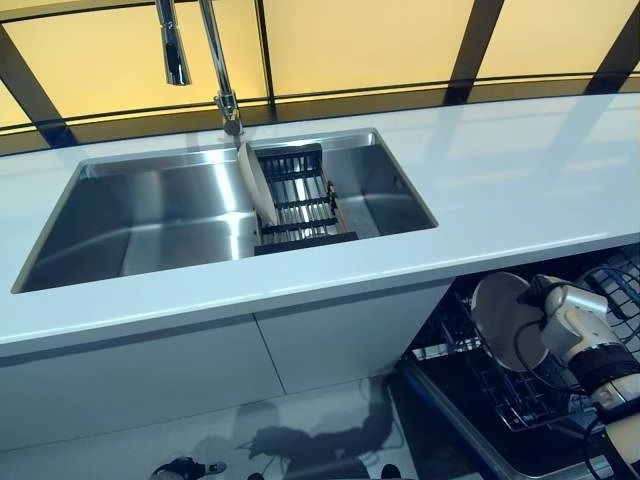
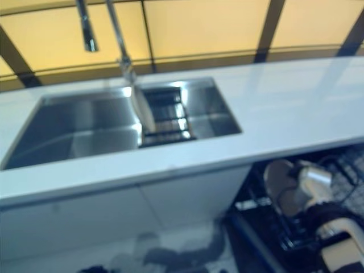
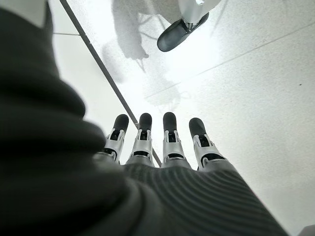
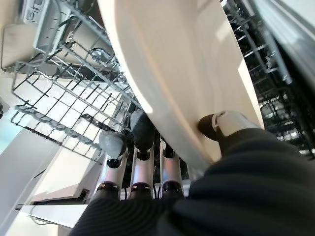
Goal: Take plates into dishwasher
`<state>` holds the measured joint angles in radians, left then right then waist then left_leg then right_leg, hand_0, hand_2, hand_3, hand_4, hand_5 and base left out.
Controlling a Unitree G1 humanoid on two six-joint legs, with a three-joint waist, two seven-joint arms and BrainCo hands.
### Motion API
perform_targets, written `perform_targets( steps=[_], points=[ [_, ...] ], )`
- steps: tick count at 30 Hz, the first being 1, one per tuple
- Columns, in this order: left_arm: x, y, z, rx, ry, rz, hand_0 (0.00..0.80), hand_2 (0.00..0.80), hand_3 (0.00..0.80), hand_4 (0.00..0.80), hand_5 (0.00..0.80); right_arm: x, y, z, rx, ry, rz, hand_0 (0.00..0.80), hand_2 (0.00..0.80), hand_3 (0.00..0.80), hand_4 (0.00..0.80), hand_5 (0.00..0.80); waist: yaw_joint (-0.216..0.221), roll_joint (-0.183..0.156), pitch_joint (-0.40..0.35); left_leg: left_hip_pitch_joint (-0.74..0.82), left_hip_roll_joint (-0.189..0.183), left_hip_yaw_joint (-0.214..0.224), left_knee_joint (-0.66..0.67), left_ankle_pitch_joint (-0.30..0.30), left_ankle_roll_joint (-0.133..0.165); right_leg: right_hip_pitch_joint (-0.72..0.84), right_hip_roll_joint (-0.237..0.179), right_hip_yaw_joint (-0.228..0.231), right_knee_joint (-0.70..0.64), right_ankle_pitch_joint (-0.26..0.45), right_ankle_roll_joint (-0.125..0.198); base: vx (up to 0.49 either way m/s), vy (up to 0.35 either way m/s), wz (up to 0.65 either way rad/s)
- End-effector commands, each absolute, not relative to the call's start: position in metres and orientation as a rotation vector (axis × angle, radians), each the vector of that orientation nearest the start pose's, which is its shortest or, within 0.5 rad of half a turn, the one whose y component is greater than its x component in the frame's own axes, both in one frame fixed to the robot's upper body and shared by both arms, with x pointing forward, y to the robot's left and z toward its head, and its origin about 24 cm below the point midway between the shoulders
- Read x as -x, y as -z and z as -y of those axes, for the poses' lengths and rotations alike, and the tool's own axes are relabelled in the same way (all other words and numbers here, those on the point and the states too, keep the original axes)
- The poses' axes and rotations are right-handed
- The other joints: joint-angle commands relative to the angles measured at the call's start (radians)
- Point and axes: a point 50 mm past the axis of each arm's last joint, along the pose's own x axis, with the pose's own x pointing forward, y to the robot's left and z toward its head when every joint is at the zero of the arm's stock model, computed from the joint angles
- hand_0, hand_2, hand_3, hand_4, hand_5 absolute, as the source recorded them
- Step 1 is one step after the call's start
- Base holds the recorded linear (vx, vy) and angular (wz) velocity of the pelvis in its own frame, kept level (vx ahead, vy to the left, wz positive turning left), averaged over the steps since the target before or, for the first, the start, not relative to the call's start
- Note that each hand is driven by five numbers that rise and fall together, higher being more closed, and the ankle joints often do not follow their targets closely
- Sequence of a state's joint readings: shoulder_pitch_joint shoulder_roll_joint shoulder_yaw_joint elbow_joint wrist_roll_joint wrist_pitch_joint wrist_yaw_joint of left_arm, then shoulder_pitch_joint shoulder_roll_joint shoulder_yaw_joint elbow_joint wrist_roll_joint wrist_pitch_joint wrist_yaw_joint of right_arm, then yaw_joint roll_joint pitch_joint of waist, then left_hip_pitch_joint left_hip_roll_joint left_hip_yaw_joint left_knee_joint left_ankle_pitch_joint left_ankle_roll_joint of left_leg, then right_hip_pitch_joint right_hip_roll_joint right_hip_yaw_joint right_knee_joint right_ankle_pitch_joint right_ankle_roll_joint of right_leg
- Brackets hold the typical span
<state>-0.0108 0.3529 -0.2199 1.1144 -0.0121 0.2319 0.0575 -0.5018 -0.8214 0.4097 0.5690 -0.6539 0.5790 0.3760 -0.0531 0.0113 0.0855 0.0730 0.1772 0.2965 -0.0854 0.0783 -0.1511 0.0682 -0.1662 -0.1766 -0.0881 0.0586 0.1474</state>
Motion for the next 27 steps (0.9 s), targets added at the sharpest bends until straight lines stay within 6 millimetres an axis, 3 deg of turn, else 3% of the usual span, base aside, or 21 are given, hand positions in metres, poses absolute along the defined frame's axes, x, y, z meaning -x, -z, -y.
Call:
perform_targets(
  steps=[1,6,17,27],
  points=[
    [-0.116,0.141,-0.28,-0.576,-0.062,-1.312,0.0,0.0,0.0,0.0,0.0,-0.324,-0.103,0.337,1.529,0.168,-0.908,0.8,0.8,0.8,0.8,0.8,0.029,-0.03,-0.007,0.05,0.001,-0.025,-0.002,-0.084,0.053,-0.038,-0.034,-0.039,0.007,0.022,0.039,0.0,0.0,0.0],
    [-0.117,0.14,-0.279,-0.572,-0.06,-1.307,0.0,0.0,0.0,0.0,0.0,-0.322,-0.092,0.335,1.509,0.141,-0.955,0.8,0.8,0.8,0.8,0.8,0.036,-0.023,-0.007,0.047,0.001,-0.032,-0.002,-0.083,0.052,-0.039,-0.037,-0.04,0.007,0.022,0.039,0.008,0.002,0.04],
    [-0.117,0.142,-0.275,-0.564,-0.049,-1.299,0.0,0.0,0.0,0.0,0.0,-0.308,-0.05,0.327,1.349,0.048,-1.082,0.8,0.8,0.8,0.8,0.8,0.037,-0.003,0.008,0.042,-0.001,-0.044,-0.002,-0.08,0.052,-0.043,-0.044,-0.034,0.007,0.023,0.036,0.004,0.002,0.03],
    [-0.124,0.141,-0.271,-0.572,-0.029,-1.286,0.0,0.0,0.0,0.0,0.0,-0.301,-0.031,0.327,1.278,-0.004,-1.143,0.8,0.8,0.8,0.8,0.8,0.045,-0.001,0.012,0.047,0.001,-0.048,-0.002,-0.079,0.053,-0.037,-0.047,-0.033,0.008,0.022,0.035,0.0,0.0,0.0]
  ],
)
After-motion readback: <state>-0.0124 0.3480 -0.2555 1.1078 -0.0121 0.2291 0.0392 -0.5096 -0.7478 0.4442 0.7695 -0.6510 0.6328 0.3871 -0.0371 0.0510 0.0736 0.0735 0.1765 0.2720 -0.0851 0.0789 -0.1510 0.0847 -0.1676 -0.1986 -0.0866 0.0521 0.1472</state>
